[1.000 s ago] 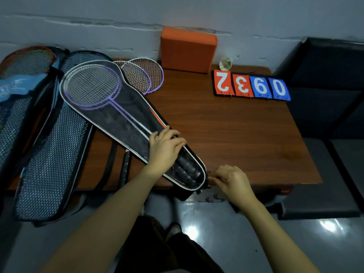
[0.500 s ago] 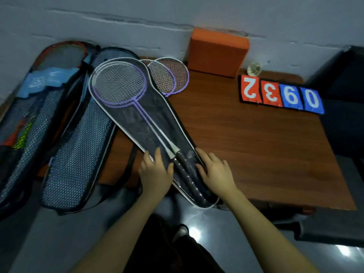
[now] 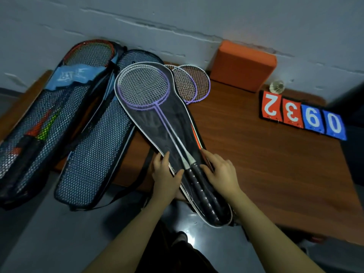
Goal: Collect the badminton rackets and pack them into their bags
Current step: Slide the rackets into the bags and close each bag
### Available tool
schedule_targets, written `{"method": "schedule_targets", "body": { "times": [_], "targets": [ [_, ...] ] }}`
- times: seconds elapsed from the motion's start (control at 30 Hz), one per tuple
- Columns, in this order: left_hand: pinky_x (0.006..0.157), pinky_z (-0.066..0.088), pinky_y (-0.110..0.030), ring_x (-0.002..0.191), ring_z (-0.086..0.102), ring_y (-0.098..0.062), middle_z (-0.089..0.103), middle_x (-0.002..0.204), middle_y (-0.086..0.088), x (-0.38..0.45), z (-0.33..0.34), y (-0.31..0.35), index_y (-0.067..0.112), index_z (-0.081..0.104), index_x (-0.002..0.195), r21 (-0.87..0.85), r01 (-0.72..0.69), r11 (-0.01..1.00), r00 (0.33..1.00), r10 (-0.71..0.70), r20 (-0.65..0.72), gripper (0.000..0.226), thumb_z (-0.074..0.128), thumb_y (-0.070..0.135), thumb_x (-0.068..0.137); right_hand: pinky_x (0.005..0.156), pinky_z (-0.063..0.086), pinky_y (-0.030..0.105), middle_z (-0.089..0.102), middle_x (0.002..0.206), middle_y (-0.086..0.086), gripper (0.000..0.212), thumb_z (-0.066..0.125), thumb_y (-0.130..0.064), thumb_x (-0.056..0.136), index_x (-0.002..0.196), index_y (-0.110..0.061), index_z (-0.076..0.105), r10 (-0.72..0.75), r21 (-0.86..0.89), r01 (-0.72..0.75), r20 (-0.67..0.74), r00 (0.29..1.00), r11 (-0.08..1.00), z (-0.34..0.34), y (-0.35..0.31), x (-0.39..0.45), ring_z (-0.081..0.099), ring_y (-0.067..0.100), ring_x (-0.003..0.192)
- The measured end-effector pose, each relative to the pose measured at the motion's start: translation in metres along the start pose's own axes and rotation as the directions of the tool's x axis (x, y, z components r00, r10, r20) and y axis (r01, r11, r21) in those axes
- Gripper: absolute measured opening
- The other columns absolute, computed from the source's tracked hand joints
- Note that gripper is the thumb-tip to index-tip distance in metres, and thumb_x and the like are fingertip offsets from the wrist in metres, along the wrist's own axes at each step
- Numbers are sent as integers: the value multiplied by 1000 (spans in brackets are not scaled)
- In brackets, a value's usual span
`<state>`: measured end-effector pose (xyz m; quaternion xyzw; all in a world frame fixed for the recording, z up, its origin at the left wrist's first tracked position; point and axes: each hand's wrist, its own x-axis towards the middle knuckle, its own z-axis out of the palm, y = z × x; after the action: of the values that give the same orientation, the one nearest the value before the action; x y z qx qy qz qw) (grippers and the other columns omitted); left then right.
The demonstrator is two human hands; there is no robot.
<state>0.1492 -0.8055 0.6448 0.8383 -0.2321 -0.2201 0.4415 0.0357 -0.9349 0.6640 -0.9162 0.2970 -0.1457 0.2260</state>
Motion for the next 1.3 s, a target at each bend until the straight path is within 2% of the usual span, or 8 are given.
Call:
{"method": "schedule_targets", "body": {
  "times": [0.1,0.27,0.47,0.6,0.9,1.07,1.2,1.3],
  "targets": [
    [110,31,-41,131,33,-23,18,146,-3,-3,-1,2,17,33,139,-202,38,979,999,-42,-16,72,70,16,78,69,30,26,66,92,-2,42,51,-30,85,127,-22,56,13,64,-8,-82,997,998,-3,-7,-5,61,20,82],
    [102,41,-44,121,44,-21,25,133,10,-14,-6,7,21,43,133,-300,33,953,992,-67,-104,60,69,15,80,66,32,25,63,82,-3,40,44,-33,89,122,-18,60,-69,92,86,-174,982,992,-10,-19,-15,58,17,70],
    [100,43,-48,122,47,-24,37,133,-2,-26,-26,37,13,54,125,-312,-173,934,948,73,-309,44,61,1,83,70,35,24,66,89,-1,37,47,-28,89,119,-11,63,-32,179,92,-313,949,979,-14,-47,-20,54,8,79],
    [101,43,-39,124,44,-10,42,133,-3,-31,-52,51,11,56,123,-304,-288,908,919,172,-354,41,59,-1,85,70,42,32,67,89,1,35,49,-25,89,117,-9,63,-13,239,117,-396,918,964,-13,-68,-19,57,10,78],
    [108,30,-18,125,38,-1,42,136,0,4,-132,59,27,59,110,-240,-357,903,903,269,-334,37,58,-1,86,66,50,43,63,84,5,30,55,-14,90,117,-5,62,-70,290,240,-494,867,927,-4,-138,23,58,18,75],
    [103,27,-6,123,35,4,41,137,3,41,-194,39,22,63,111,-189,-358,914,906,291,-306,30,56,3,88,65,50,46,65,85,6,29,57,-14,88,116,-7,63,-54,262,209,-496,866,942,27,-193,59,62,23,75],
    [108,33,-26,128,37,-5,41,137,5,74,-258,9,21,62,112,-179,-362,915,914,311,-259,29,55,4,89,64,51,45,63,84,7,29,57,-13,88,115,-6,63,-54,229,192,-499,865,954,62,-254,85,61,25,73],
    [109,33,-30,128,38,-7,42,137,4,101,-302,-14,23,63,109,-186,-352,917,925,310,-220,29,54,4,89,67,51,47,65,86,8,28,57,-13,88,113,-4,64,-35,223,165,-492,870,961,87,-299,105,63,26,76]
  ]
}}
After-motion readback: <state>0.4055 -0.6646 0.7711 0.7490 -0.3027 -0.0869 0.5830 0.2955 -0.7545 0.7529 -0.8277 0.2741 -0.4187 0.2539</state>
